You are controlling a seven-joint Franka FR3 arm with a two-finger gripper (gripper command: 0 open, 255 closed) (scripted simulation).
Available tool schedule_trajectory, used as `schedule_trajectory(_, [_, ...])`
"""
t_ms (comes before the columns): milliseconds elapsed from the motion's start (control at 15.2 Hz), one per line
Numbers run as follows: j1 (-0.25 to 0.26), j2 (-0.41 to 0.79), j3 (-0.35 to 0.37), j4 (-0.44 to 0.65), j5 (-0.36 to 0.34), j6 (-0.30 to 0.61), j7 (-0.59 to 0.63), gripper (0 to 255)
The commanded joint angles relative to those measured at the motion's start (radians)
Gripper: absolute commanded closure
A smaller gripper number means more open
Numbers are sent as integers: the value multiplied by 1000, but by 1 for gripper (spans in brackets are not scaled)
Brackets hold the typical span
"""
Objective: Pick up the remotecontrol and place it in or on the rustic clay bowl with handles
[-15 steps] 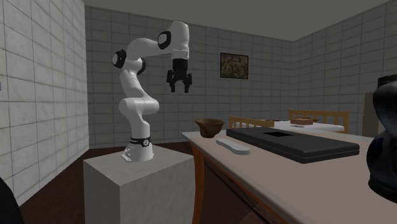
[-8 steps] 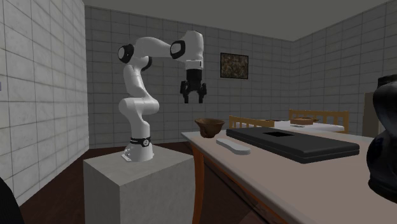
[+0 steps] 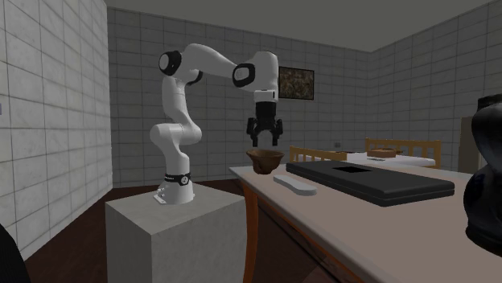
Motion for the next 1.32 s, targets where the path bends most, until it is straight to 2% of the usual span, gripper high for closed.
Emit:
schedule_trajectory(0, [-5,75,8,39,-19,38,50,0])
schedule_trajectory(528, [4,385,1,265,-111,123,238,0])
schedule_trajectory(1056, [9,445,-6,234,-128,213,254,0])
schedule_trajectory(1254, [9,445,-6,234,-128,213,254,0])
